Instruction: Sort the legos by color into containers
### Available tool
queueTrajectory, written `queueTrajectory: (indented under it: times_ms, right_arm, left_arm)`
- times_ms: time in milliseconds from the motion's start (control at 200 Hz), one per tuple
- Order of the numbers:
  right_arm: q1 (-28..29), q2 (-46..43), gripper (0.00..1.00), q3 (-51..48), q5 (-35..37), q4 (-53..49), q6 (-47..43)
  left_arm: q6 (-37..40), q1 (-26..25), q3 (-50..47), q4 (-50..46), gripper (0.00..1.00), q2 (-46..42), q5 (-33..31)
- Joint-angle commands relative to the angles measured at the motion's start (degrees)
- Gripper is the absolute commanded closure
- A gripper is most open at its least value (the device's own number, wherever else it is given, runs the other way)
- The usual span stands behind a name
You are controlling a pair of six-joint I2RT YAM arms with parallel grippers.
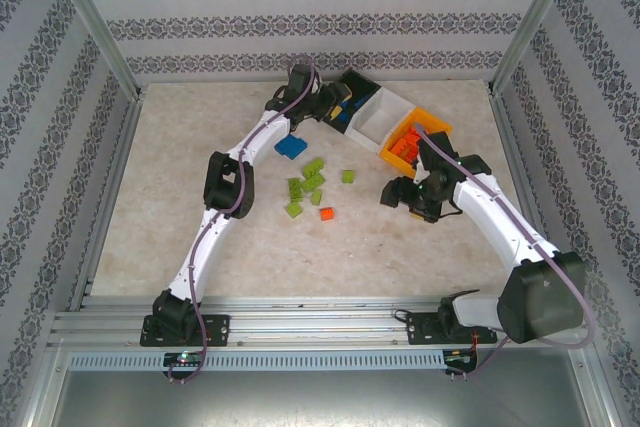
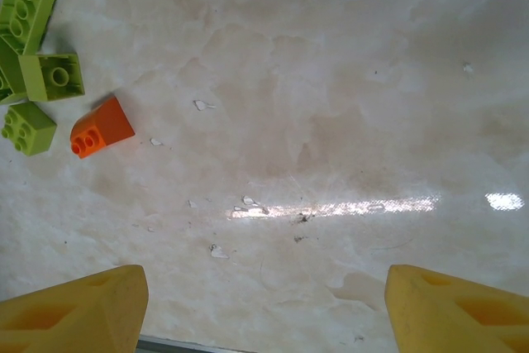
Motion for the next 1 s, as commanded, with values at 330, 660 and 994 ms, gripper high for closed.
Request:
queueTrajectory:
  times_ms: [330, 660, 994]
  right_arm:
    - [7.3, 4.1, 0.23, 1.4, -0.7, 4.3, 2.8]
    - [10.7, 7.3, 0.23, 3.7, -0.3, 5.2, 1.6]
    - [9.9, 5.3, 0.22, 0.6, 0.2, 5.6, -0.6]
  left_arm:
    - [22.5, 2.9, -10.6, -43.4, 0.0, -22.5, -18.6]
    - [14.3, 4.0, 5.1, -60.6, 0.0, -11.1, -18.7]
    - [7.0, 2.6, 1.5, -54.9, 0.0, -9.3, -18.8]
